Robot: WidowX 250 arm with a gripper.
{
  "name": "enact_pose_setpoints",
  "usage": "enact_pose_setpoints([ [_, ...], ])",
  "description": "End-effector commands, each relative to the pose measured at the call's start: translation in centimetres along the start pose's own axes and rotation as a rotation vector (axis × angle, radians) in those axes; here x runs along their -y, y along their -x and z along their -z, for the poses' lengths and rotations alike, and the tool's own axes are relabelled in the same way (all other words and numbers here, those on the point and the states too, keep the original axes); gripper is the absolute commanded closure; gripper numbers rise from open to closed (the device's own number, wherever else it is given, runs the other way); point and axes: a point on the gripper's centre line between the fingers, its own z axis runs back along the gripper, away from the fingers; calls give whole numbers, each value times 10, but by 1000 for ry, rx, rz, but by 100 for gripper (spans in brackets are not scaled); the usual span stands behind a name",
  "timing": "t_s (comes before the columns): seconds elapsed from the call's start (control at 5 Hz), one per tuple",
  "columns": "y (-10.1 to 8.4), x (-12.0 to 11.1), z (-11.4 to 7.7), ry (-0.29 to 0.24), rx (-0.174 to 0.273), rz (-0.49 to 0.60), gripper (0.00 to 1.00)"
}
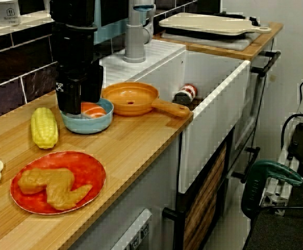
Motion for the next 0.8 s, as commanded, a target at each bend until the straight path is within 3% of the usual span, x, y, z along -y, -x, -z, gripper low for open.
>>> enact_pose_setpoints([
  [0.0,0,-11,-22,-10,53,-8,0],
  [0.6,5,-8,-16,-18,51,-7,0],
])
